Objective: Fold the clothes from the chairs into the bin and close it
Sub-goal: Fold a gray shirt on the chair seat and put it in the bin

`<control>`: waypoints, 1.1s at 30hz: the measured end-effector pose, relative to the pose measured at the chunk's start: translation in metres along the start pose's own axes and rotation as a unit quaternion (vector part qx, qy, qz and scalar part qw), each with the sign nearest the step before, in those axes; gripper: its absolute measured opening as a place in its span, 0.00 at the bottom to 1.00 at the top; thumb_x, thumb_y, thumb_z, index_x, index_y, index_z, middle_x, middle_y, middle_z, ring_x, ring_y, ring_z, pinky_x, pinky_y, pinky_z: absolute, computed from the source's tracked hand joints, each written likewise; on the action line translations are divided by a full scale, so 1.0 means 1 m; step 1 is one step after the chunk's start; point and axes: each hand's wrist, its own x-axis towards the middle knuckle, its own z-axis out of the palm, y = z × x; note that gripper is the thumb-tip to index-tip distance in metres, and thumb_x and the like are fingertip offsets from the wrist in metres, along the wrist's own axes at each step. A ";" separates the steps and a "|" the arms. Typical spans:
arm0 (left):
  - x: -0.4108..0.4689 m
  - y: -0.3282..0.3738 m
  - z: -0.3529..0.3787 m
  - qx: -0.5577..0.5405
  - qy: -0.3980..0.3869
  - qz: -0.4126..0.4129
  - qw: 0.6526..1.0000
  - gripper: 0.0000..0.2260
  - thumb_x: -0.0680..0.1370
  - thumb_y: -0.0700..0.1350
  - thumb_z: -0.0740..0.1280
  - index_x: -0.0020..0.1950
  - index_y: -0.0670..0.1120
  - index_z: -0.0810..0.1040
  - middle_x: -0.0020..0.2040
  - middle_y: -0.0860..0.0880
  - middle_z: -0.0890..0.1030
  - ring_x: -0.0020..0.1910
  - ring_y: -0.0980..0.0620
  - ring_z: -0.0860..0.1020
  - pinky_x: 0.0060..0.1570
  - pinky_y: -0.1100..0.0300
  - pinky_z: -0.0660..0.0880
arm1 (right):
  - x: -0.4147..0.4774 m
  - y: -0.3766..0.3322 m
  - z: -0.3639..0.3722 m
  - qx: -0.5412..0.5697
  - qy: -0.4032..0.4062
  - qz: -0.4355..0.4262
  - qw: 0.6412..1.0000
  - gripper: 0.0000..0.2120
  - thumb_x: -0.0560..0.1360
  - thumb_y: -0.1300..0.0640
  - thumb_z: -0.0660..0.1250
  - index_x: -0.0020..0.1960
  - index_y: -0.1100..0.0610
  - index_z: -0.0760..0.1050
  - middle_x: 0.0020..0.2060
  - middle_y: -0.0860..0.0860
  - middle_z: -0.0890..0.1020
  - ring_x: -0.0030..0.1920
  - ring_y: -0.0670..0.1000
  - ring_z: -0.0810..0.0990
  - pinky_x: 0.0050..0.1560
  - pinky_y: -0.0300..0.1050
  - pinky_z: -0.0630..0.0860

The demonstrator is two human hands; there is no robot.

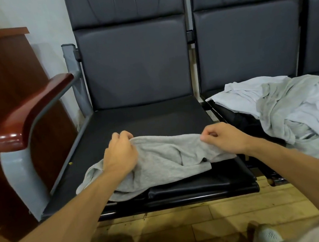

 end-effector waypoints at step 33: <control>-0.012 0.030 -0.015 -0.539 -0.155 -0.151 0.814 0.14 0.81 0.42 0.55 0.53 0.40 0.79 0.51 0.40 0.83 0.52 0.41 0.80 0.58 0.47 0.75 | 0.006 -0.030 0.005 0.120 0.162 0.066 0.977 0.08 0.78 0.50 0.66 0.47 0.55 0.77 0.42 0.47 0.80 0.43 0.44 0.77 0.43 0.36 0.70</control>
